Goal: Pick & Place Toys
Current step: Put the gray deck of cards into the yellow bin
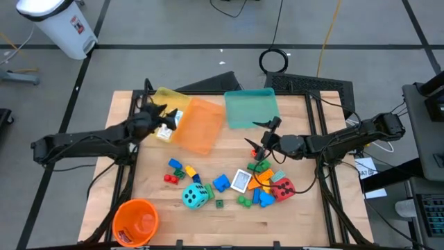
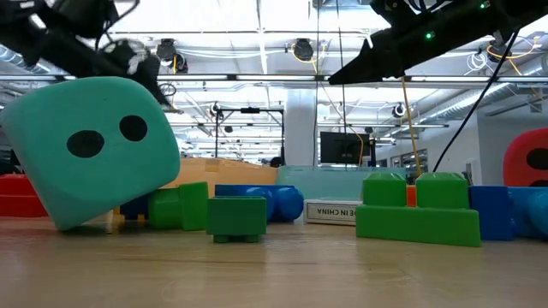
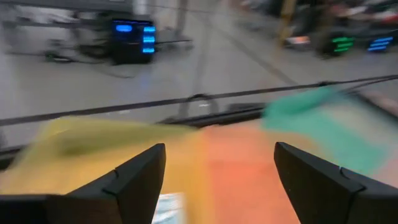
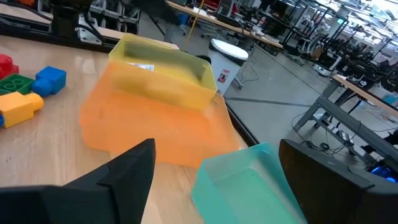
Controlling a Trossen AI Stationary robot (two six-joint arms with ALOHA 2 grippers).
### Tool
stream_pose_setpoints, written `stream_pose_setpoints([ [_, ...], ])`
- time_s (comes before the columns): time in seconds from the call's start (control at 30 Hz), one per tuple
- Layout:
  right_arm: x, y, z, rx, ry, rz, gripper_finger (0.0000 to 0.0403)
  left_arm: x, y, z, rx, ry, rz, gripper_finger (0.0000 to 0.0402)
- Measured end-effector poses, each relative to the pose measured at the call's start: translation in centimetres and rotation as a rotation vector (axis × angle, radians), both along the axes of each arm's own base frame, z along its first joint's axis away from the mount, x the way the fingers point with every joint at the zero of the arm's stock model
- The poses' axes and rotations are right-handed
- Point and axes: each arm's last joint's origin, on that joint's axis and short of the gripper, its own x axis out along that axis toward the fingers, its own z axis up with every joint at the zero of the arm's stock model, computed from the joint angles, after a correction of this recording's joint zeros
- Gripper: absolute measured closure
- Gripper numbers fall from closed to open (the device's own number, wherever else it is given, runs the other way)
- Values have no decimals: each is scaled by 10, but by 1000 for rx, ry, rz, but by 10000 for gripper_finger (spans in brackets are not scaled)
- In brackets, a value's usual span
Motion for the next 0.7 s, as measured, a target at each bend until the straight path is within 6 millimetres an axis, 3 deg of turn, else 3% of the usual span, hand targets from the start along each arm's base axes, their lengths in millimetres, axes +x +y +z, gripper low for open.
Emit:
stream_pose_setpoints([
  [0.13,0,0,0,-33,17,7,94,1,-7,33,2,-82,-100,105],
  [0.33,0,0,1,-44,20,10,94,-19,-24,70,-41,-67,-190,112],
  [0.5,0,0,1,-48,22,11,94,-30,-41,68,4,-61,-325,108],
  [0.7,0,0,1,-48,22,11,94,-32,-60,32,80,20,-513,106],
])
